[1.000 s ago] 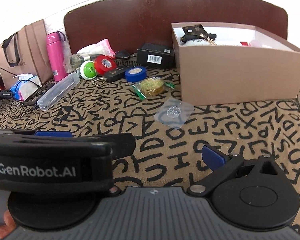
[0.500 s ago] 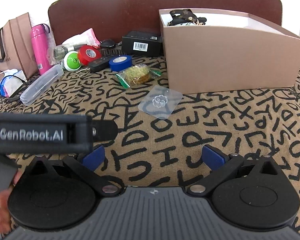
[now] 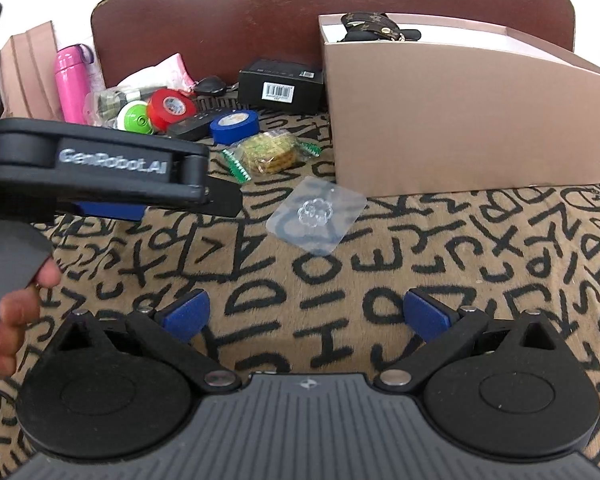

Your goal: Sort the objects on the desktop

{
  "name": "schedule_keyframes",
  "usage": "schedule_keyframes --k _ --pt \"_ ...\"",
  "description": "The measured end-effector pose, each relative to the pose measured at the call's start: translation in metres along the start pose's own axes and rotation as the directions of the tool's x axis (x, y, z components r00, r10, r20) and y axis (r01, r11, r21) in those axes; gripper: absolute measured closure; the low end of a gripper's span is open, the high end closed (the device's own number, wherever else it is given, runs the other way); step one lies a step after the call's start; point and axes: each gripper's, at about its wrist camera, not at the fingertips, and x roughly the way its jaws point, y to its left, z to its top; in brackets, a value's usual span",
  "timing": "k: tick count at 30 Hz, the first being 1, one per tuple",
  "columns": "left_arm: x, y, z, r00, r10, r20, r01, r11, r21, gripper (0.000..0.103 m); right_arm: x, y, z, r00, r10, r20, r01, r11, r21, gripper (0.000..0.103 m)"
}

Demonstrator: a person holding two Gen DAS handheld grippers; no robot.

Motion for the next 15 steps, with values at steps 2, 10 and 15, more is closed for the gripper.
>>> schedule_keyframes --k 2,10,15 --pt "0.009 0.001 0.008 1.0 -0.006 0.001 0.006 1.0 0.007 0.007 0.004 -0.001 0.003 1.0 -0.003 0.003 0.003 1.0 0.003 0.0" --pt "0.044 0.007 0.04 1.0 -0.011 0.013 0.011 0.999 0.035 0.008 0.022 -0.001 0.015 1.0 -0.015 0.021 0.015 1.0 0.001 0.001" --pt "0.065 0.012 0.051 0.999 -0.034 -0.017 0.035 0.998 0.048 0.011 0.03 -0.004 0.022 0.999 -0.021 0.036 0.02 1.0 0.005 0.006"
